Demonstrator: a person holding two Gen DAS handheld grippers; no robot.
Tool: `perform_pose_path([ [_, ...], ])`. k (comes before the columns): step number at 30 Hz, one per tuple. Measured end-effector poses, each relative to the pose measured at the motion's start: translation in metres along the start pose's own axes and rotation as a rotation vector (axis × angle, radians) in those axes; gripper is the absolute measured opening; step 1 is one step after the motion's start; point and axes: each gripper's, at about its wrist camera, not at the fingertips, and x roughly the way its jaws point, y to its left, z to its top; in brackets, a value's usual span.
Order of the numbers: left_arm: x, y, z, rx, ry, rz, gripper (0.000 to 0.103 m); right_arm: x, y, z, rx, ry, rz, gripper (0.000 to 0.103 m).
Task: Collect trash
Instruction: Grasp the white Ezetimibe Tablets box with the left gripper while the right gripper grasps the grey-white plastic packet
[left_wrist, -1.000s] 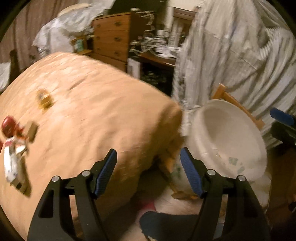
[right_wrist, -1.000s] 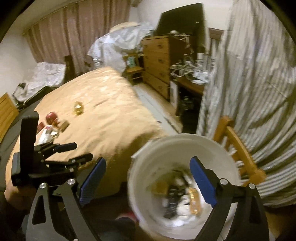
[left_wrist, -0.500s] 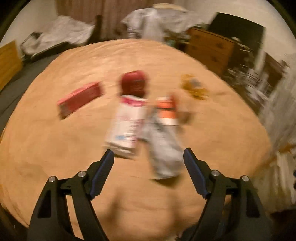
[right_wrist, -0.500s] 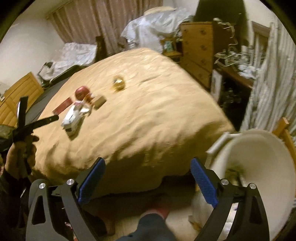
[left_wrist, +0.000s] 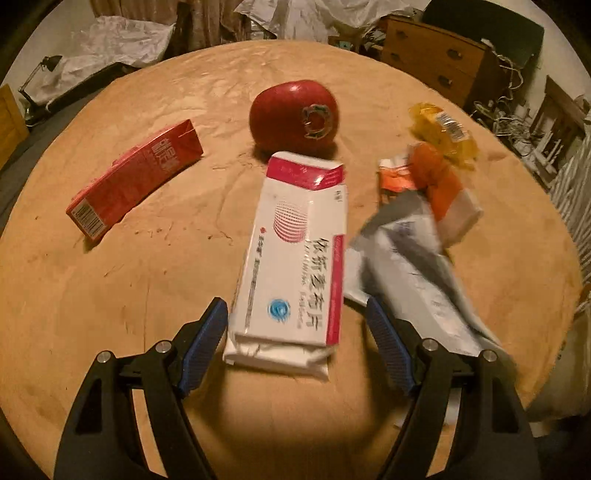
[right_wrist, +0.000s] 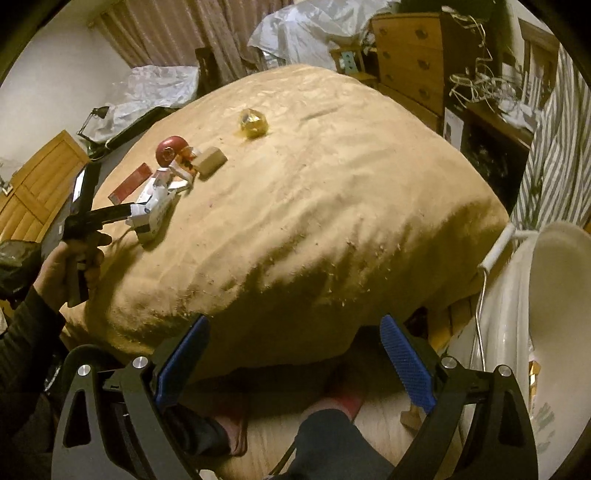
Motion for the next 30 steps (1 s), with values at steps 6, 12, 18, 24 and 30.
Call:
perform_pose_path([
  [6,-0.005,0.021,-0.010,-0.068,-0.010,-0.002,0.056,0.016,0.013,0.007,-0.031,0.024,0.028,0.093],
  [12,-0.028,0.046,-0.030,-0.099,-0.016,0.042,0.057,0.051,0.052,0.023,-0.093,0.058,0.089,0.093],
  [18,-0.026,0.045,-0.026,-0.070,-0.011,0.046,0.065,0.091,0.104,0.053,-0.129,0.092,0.200,0.093],
  [24,-0.019,0.044,-0.014,-0.082,-0.020,0.047,0.071,0.138,0.174,0.099,-0.164,0.138,0.318,0.093],
  [30,-0.009,0.041,-0.007,-0.062,-0.013,0.076,0.071,0.181,0.217,0.139,-0.189,0.190,0.305,0.089],
])
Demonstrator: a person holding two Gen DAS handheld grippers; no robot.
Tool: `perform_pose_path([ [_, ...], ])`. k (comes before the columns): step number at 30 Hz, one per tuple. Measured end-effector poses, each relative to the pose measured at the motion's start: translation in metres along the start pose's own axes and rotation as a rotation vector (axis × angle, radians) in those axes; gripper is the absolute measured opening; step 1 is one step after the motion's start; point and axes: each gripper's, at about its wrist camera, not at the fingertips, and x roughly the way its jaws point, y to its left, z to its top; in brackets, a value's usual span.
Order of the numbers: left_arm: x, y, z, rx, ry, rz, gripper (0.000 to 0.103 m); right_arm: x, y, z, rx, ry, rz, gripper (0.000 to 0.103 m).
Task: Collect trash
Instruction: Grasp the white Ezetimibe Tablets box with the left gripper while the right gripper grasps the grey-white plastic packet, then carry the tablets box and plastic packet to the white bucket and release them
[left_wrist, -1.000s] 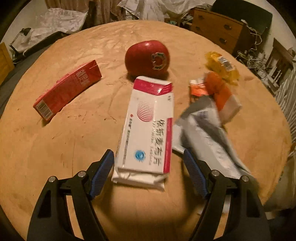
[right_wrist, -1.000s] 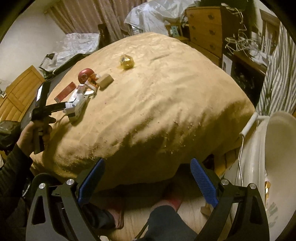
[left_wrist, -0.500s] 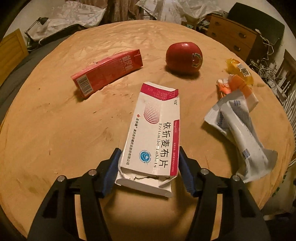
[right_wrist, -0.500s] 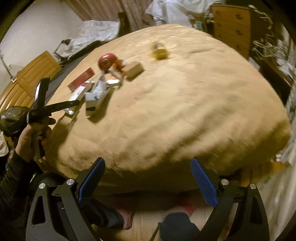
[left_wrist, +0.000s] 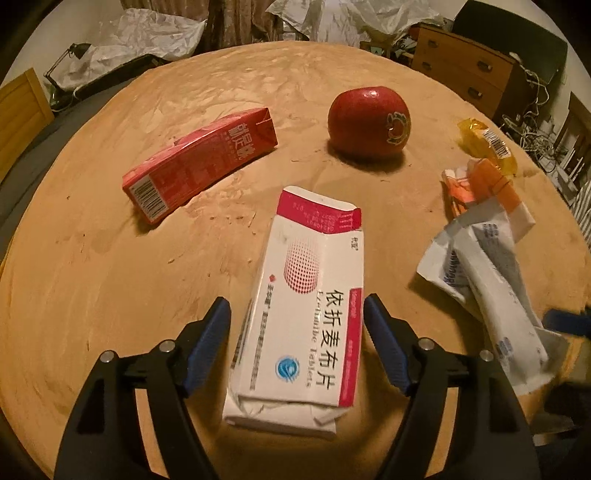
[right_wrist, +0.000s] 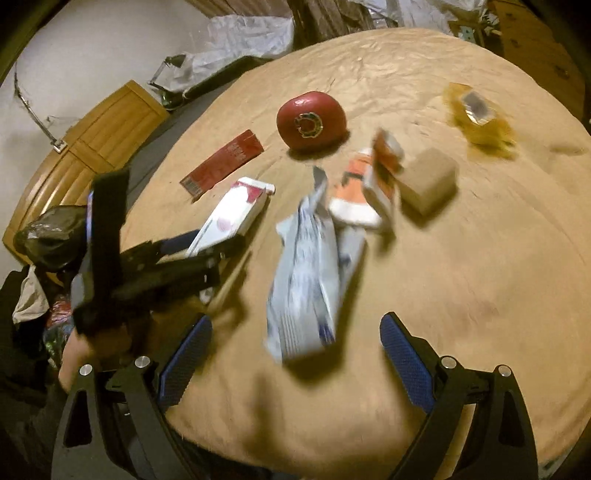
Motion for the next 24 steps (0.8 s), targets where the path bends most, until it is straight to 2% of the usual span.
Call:
perform_pose_path([
  [2,0.004,-0.003,-0.001,0.018,0.008,0.011,0.068,0.012,0.003,0.014,-0.004,0.018,-0.022,0.083],
  [5,0.009,-0.010,-0.006,0.044,-0.002,0.049,0.065,0.028,0.003,0.023,-0.011,0.038,-0.069,0.062],
  [6,0.008,-0.011,-0.007,0.047,-0.007,0.052,0.063,0.033,0.002,0.025,-0.017,0.043,-0.090,0.058],
  [7,0.007,-0.012,-0.008,0.046,-0.011,0.045,0.058,0.035,0.002,0.026,-0.023,0.045,-0.109,0.050],
  [9,0.005,-0.013,-0.008,0.042,-0.009,0.037,0.055,0.036,-0.001,0.022,-0.022,0.046,-0.101,0.044],
  [15,-0.005,-0.012,-0.020,0.027,-0.013,0.006,0.052,0.016,-0.002,-0.007,-0.064,0.017,-0.102,0.038],
  [22,-0.026,-0.020,-0.041,0.006,-0.043,-0.012,0.051,-0.033,-0.017,-0.048,-0.049,-0.096,-0.116,0.037],
  [24,-0.028,-0.023,-0.044,0.008,-0.042,-0.013,0.051,-0.040,-0.020,-0.058,-0.051,-0.100,-0.126,0.037],
])
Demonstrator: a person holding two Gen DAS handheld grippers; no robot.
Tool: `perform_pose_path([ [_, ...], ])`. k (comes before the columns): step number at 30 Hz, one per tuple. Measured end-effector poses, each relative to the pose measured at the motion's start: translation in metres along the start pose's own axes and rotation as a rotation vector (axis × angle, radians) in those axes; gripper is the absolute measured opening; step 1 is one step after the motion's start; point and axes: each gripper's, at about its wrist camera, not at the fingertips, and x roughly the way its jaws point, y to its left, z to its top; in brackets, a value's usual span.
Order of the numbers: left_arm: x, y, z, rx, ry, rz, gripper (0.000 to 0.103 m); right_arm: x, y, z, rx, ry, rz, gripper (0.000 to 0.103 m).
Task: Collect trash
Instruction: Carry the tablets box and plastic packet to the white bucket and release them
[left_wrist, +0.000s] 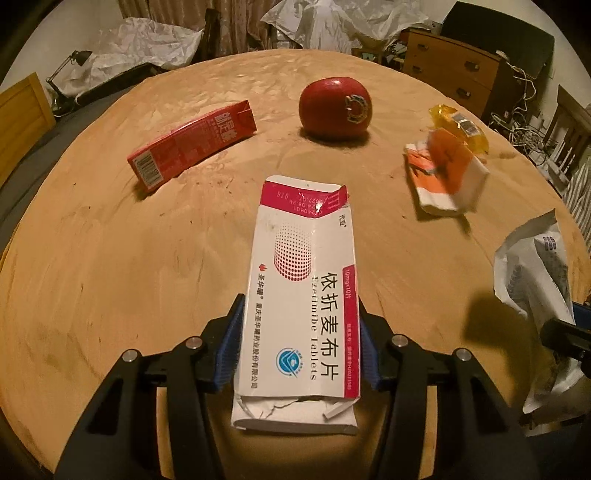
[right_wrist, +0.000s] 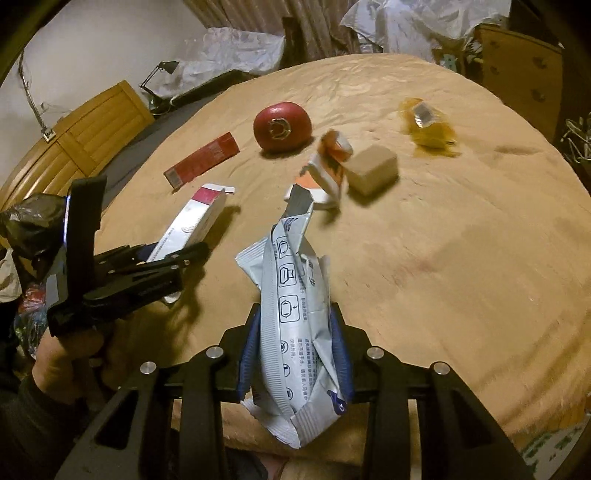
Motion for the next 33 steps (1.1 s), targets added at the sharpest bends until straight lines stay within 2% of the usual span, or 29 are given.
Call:
perform_pose_path([
  [3,-0.001,-0.005,-0.008,0.009,0.016,-0.003,0.051,0.003,-0.002,-0.010,-0.024,0.040,-0.051,0.039],
  [6,0.003,-0.012,-0.009,0.032,0.041,0.007,0.055,0.012,-0.004,-0.014,-0.038,0.095,-0.058,0.044],
  [10,0.007,-0.016,-0.001,0.048,0.068,0.022,0.057,0.023,-0.002,-0.006,-0.078,0.169,-0.062,0.046],
  [13,0.010,-0.016,0.002,0.042,0.066,0.036,0.057,0.031,0.001,-0.003,-0.105,0.193,-0.079,0.045],
  [17,0.008,-0.020,-0.002,0.041,0.048,0.053,0.053,0.035,0.015,-0.007,-0.174,0.194,-0.125,0.038],
  [25,-0.009,-0.025,-0.008,0.030,-0.008,0.081,0.051,0.020,0.013,-0.016,-0.146,0.094,-0.117,0.035],
  [33,-0.052,-0.034,-0.013,0.013,-0.094,0.065,0.051,-0.026,0.013,-0.023,-0.102,-0.089,-0.130,0.036],
])
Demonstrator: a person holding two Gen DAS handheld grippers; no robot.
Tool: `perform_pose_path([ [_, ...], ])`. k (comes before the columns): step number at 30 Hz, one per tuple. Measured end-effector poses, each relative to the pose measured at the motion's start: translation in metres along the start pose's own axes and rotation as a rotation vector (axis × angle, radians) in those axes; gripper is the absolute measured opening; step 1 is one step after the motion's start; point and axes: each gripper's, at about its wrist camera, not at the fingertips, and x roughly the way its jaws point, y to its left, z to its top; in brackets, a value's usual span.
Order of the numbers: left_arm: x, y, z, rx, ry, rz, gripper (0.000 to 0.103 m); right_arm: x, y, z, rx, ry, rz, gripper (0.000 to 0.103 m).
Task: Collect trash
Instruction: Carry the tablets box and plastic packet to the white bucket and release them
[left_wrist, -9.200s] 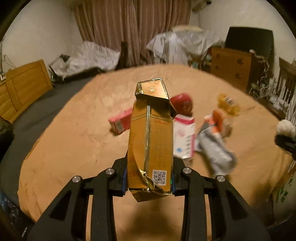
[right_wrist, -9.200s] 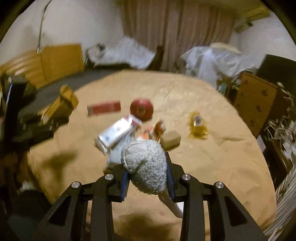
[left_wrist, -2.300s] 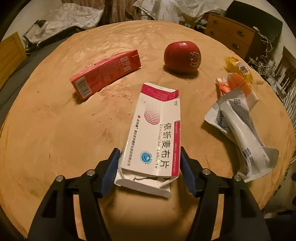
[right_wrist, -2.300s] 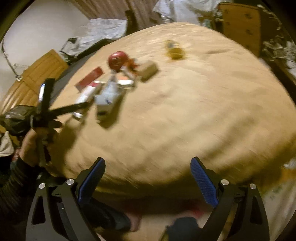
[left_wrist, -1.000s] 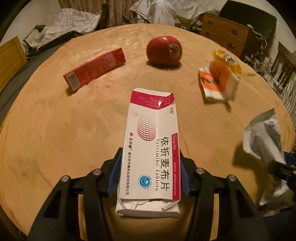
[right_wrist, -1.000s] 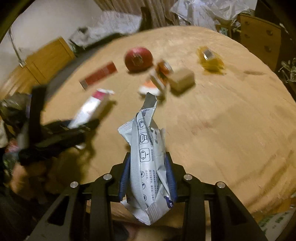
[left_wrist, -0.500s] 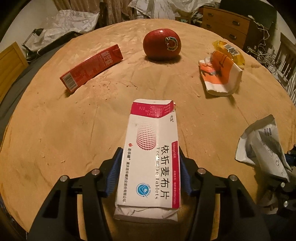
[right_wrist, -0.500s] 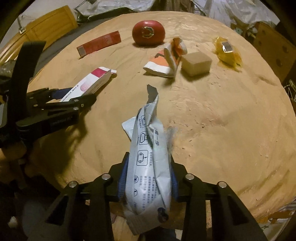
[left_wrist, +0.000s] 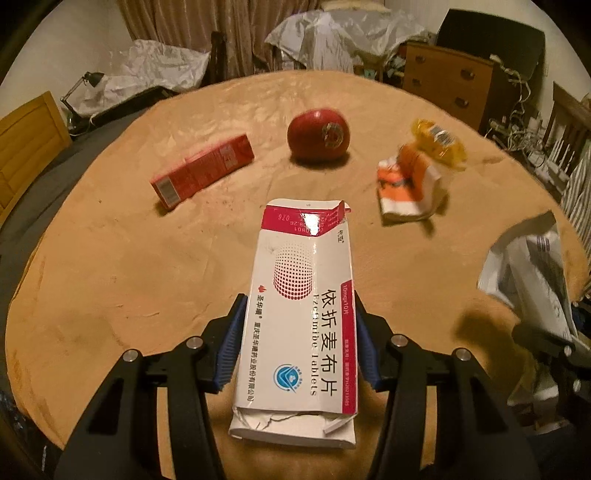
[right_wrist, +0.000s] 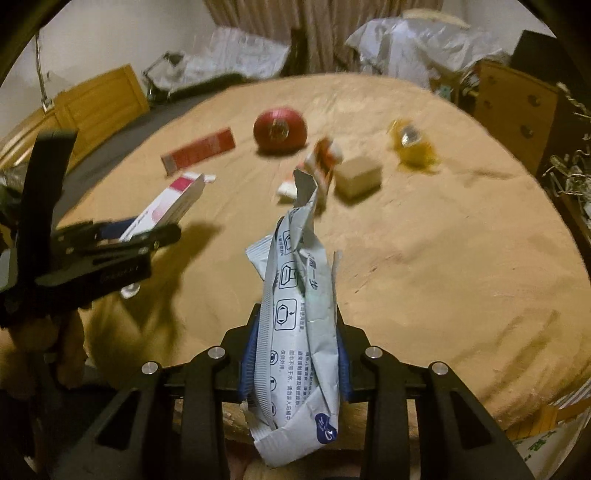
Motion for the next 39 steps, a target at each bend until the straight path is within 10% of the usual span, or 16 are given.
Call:
perform_pose_path([
  [21,-0.159,-0.029,-0.005,-0.076,-0.441,0.037,0.052,-0.157,0.011,-0.003,0.007,-0.471,-0.096,0.036],
  [39,-0.174,-0.040,-0.014,-0.058,-0.513,0.059,0.052,-0.187,0.017,-0.018,-0.007,-0.522,-0.089,0.037],
])
